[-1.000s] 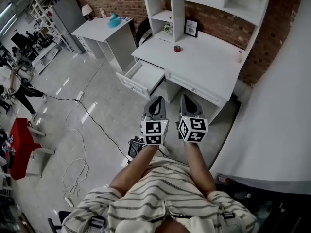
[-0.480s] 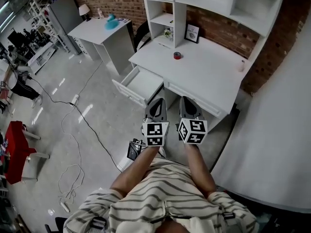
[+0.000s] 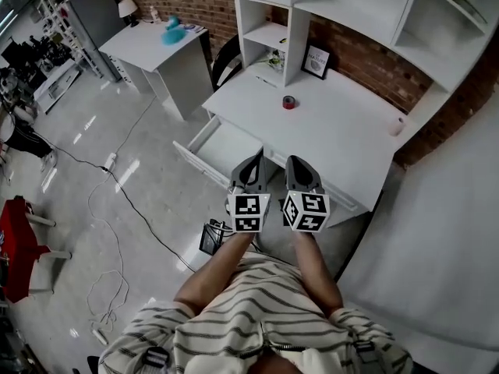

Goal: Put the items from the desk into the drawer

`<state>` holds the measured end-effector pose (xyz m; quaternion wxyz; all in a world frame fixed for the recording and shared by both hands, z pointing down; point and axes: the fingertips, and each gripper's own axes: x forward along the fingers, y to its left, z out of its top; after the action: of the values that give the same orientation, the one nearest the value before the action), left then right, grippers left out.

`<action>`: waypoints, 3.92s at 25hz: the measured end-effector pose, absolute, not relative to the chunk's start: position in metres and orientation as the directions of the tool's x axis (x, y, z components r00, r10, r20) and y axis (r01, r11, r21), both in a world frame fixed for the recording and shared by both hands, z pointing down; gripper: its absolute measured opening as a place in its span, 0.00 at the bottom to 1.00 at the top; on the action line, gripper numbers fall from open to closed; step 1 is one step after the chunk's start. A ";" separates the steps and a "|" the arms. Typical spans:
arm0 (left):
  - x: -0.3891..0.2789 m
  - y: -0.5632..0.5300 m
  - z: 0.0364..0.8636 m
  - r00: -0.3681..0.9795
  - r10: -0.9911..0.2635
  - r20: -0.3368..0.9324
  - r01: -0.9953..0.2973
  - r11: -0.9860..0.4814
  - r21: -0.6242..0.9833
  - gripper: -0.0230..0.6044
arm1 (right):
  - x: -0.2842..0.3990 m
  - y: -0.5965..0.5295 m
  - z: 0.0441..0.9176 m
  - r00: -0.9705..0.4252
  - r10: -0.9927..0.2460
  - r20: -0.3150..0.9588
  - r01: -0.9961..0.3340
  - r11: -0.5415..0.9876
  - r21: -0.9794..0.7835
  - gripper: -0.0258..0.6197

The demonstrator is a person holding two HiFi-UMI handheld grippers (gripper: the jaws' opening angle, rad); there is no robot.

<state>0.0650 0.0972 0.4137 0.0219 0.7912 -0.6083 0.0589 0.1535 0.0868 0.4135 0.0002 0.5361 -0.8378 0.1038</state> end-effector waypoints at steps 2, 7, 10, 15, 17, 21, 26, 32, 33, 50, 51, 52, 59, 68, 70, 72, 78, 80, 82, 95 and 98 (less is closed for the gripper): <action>0.060 0.074 0.413 0.263 -0.957 0.126 -0.962 -0.270 -0.041 0.05 | 0.148 0.061 0.412 -0.420 -0.900 0.115 -0.900 0.398 -0.177 0.06; 0.039 0.017 0.412 0.264 -0.956 0.132 -0.961 -0.272 -0.046 0.05 | 0.125 0.005 0.412 -0.422 -0.899 0.121 -0.900 0.399 -0.176 0.06; 0.027 -0.019 0.414 0.267 -0.953 0.146 -0.960 -0.276 -0.046 0.05 | 0.113 -0.031 0.412 -0.418 -0.900 0.126 -0.901 0.393 -0.181 0.06; 0.012 -0.067 0.422 0.281 -0.947 0.159 -0.956 -0.291 -0.044 0.05 | 0.104 -0.076 0.419 -0.395 -0.909 0.137 -0.911 0.368 -0.185 0.06; 0.010 -0.083 0.422 0.294 -0.943 0.157 -0.952 -0.304 -0.044 0.05 | 0.102 -0.089 0.421 -0.382 -0.913 0.143 -0.917 0.354 -0.184 0.06; 0.007 -0.109 0.417 0.322 -0.934 0.152 -0.943 -0.331 -0.036 0.05 | 0.101 -0.113 0.417 -0.352 -0.924 0.153 -0.929 0.324 -0.178 0.06; 0.010 -0.126 0.417 0.352 -0.924 0.151 -0.933 -0.359 -0.019 0.05 | 0.106 -0.129 0.411 -0.319 -0.935 0.156 -0.942 0.294 -0.163 0.06; 0.017 -0.140 0.422 0.369 -0.914 0.168 -0.927 -0.376 -0.006 0.05 | 0.111 -0.146 0.416 -0.309 -0.933 0.184 -0.946 0.283 -0.158 0.06; 0.018 -0.144 0.423 0.368 -0.915 0.169 -0.928 -0.374 -0.004 0.05 | 0.112 -0.150 0.415 -0.311 -0.932 0.184 -0.946 0.285 -0.155 0.06; 0.053 -0.236 0.431 0.319 -0.925 0.206 -0.944 -0.330 -0.017 0.05 | 0.144 -0.247 0.432 -0.411 -0.880 0.238 -0.910 0.378 -0.171 0.06; 0.055 -0.240 0.433 0.316 -0.924 0.214 -0.944 -0.328 -0.023 0.05 | 0.147 -0.252 0.434 -0.417 -0.876 0.242 -0.907 0.385 -0.170 0.06; 0.057 -0.243 0.435 0.312 -0.924 0.223 -0.945 -0.326 -0.030 0.05 | 0.148 -0.256 0.436 -0.425 -0.871 0.246 -0.904 0.394 -0.168 0.06; 0.067 -0.256 0.445 0.307 -0.914 0.264 -0.946 -0.325 -0.023 0.05 | 0.162 -0.274 0.467 -0.433 -0.843 0.320 -0.901 0.402 -0.160 0.06; 0.069 -0.269 0.471 0.353 -0.881 0.316 -0.929 -0.370 0.004 0.05 | 0.162 -0.288 0.489 -0.374 -0.835 0.404 -0.924 0.374 -0.082 0.06; 0.067 -0.271 0.476 0.357 -0.874 0.329 -0.927 -0.374 0.011 0.05 | 0.161 -0.289 0.498 -0.375 -0.820 0.431 -0.923 0.372 -0.096 0.06; 0.065 -0.275 0.482 0.361 -0.869 0.338 -0.925 -0.379 0.014 0.05 | 0.160 -0.294 0.509 -0.386 -0.797 0.465 -0.920 0.369 -0.132 0.06; 0.059 -0.287 0.501 0.369 -0.854 0.366 -0.921 -0.390 0.018 0.05 | 0.155 -0.311 0.538 -0.383 -0.758 0.528 -0.921 0.358 -0.154 0.06; 0.056 -0.288 0.507 0.368 -0.849 0.379 -0.921 -0.390 0.020 0.05 | 0.152 -0.314 0.547 -0.384 -0.742 0.550 -0.920 0.361 -0.155 0.06; 0.054 -0.289 0.514 0.365 -0.844 0.392 -0.921 -0.388 0.023 0.05 | 0.150 -0.317 0.555 -0.387 -0.723 0.572 -0.917 0.365 -0.160 0.06; 0.058 -0.304 0.541 0.380 -0.813 0.441 -0.915 -0.400 0.050 0.05 | 0.149 -0.339 0.605 -0.381 -0.625 0.682 -0.896 0.432 -0.104 0.10; 0.061 -0.307 0.544 0.385 -0.806 0.450 -0.912 -0.406 0.055 0.05 | 0.147 -0.345 0.616 -0.382 -0.594 0.708 -0.876 0.477 -0.072 0.11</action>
<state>0.0610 -0.3072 0.5435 0.1486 0.8188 -0.5245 0.1797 0.1471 -0.3451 0.6160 0.3132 0.4592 -0.8003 0.2247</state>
